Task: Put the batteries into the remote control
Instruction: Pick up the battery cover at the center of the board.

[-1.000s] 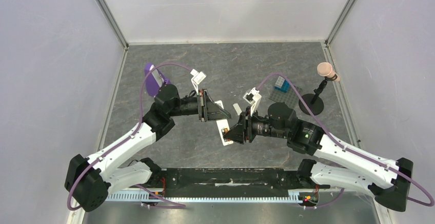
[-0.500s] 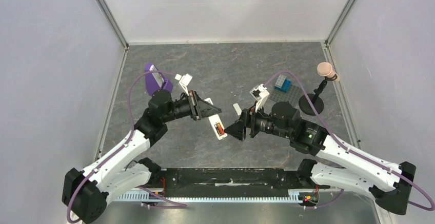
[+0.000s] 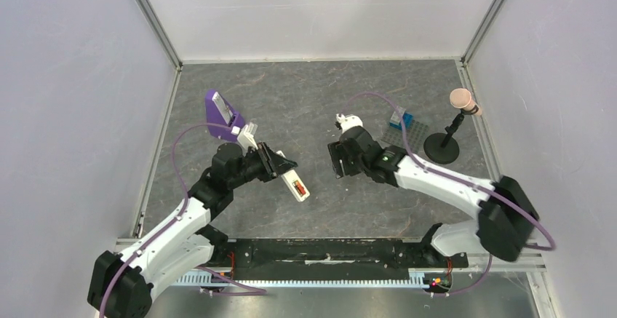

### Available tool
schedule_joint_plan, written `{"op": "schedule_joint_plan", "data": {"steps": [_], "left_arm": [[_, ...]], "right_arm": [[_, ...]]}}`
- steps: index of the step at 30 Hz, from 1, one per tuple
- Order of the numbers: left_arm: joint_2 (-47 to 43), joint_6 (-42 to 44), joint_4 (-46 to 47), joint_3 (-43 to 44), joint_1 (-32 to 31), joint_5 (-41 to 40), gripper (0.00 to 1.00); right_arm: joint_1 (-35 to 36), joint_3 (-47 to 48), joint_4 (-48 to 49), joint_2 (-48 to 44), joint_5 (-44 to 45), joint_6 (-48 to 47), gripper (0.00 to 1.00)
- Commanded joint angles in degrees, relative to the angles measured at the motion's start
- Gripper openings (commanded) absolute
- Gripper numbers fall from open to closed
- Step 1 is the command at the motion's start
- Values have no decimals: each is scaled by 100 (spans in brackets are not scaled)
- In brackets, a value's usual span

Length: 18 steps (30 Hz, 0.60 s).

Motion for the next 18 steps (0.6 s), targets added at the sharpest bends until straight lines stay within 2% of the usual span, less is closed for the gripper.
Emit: {"op": "schedule_joint_plan", "data": {"steps": [1,4,8,18], "left_arm": [[-139,256,84,84,141,-247,2],[-47,314,40,109,289,-183,2],[157,325,165,134,461,36,2],[454,166,671,32,791,570,2]], "right_arm": [[-295,587,137,938,214,-891,67],[-488,829,167,1536,-37,-1108,59],[-654,1082,259,1960,-352,-1255,55],[-1011,1531,95,2750,-788,-1254,57]]}}
